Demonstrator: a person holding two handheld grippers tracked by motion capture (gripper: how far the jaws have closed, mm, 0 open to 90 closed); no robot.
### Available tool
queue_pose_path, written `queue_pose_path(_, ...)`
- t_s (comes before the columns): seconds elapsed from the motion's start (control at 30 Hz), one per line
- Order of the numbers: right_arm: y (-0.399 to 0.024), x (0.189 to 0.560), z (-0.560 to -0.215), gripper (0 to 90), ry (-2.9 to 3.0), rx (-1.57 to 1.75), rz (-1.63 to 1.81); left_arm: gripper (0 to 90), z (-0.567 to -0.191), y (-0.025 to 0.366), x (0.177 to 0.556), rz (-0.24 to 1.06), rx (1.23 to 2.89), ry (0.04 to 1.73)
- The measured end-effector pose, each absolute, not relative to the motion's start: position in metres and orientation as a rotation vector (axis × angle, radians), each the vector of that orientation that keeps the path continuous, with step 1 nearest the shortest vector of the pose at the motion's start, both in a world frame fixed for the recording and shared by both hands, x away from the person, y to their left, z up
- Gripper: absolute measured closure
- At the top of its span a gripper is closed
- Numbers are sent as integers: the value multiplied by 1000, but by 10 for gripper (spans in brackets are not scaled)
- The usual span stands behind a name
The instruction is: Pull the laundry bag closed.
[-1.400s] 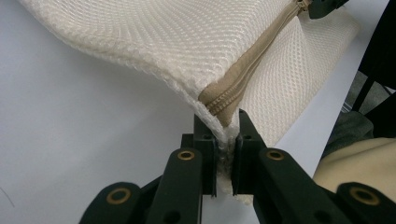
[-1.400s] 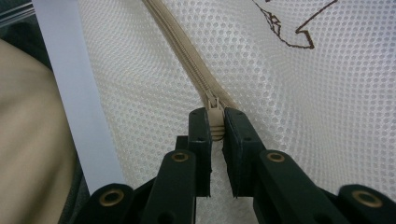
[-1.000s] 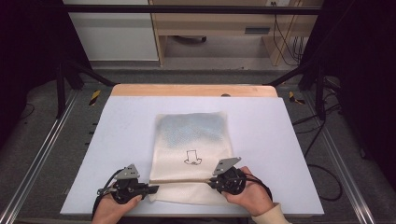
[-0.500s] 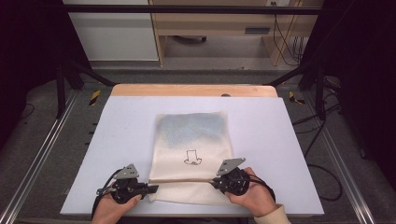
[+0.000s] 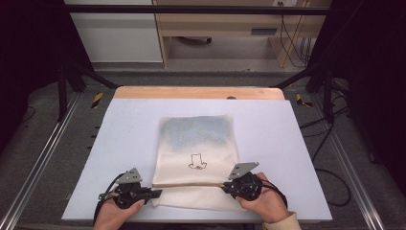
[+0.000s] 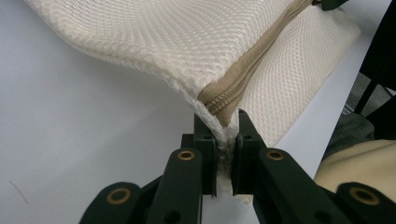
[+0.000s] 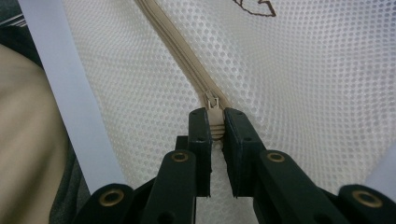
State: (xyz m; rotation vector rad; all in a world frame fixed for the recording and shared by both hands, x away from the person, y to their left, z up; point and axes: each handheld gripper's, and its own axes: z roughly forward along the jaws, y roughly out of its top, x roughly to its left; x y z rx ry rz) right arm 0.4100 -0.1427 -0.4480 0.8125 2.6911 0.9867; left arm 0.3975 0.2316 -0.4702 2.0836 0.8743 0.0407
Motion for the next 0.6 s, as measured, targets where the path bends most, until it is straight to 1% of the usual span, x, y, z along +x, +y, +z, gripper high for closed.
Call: queue_pose_path(0.6, -157, 408, -449, 819, 2671, 865, 986, 829, -469, 232, 397, 41, 2080, 877)
